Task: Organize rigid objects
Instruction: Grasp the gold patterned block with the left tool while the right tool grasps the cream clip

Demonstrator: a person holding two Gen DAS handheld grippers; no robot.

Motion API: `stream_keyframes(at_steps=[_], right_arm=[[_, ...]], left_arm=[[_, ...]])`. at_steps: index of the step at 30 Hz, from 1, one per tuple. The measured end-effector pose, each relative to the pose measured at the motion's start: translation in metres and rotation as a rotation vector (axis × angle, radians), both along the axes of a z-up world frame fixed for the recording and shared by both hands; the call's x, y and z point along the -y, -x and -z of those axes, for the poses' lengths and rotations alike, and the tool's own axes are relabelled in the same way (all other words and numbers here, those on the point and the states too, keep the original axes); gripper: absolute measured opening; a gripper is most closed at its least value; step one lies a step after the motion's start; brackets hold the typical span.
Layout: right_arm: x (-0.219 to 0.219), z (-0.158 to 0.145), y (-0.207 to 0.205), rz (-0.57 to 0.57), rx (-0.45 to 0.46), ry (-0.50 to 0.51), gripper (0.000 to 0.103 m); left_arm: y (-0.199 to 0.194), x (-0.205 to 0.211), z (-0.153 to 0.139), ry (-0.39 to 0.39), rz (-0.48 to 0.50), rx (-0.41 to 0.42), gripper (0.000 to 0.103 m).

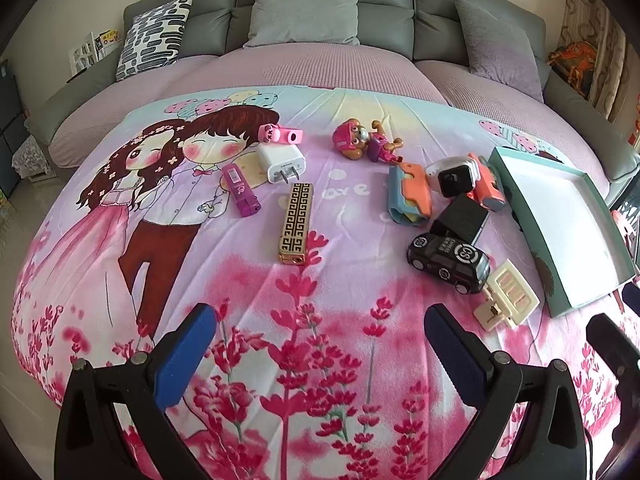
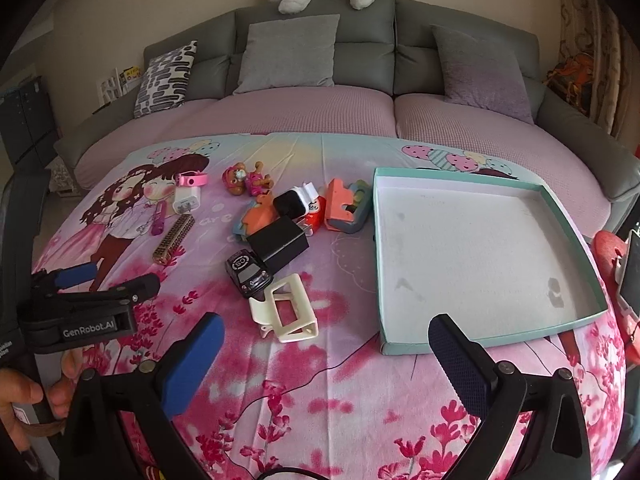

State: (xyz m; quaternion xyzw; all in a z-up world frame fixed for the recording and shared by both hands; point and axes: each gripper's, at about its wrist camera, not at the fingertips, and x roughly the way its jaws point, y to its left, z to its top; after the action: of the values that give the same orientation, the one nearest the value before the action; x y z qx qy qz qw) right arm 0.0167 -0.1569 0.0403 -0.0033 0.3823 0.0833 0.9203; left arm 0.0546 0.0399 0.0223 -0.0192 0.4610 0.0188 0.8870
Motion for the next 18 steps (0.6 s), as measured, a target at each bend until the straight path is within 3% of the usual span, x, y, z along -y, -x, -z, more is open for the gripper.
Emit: stream_keyframes(at_steps=[3, 10, 14, 18], right_arm=[[-0.014, 0.014, -0.013, -0.041, -0.048, 0.016, 0.102], [-0.019, 0.042, -0.04, -0.06, -0.145, 0.017, 0.088], [-0.019, 0.051, -0.05, -0.069, -0.176, 0.01, 0.083], [-0.019, 0.056, -0.055, -0.078, -0.188, 0.008, 0.078]], left_arm=[[-0.017, -0.011, 0.004, 0.004, -0.003, -0.019, 0.102], [-0.053, -0.025, 0.022, 0.01, -0.008, -0.057, 0.1], [-0.069, -0.025, 0.033, 0.008, 0.011, -0.089, 0.077], [-0.081, -0.026, 0.04, 0.008, 0.01, -0.093, 0.072]])
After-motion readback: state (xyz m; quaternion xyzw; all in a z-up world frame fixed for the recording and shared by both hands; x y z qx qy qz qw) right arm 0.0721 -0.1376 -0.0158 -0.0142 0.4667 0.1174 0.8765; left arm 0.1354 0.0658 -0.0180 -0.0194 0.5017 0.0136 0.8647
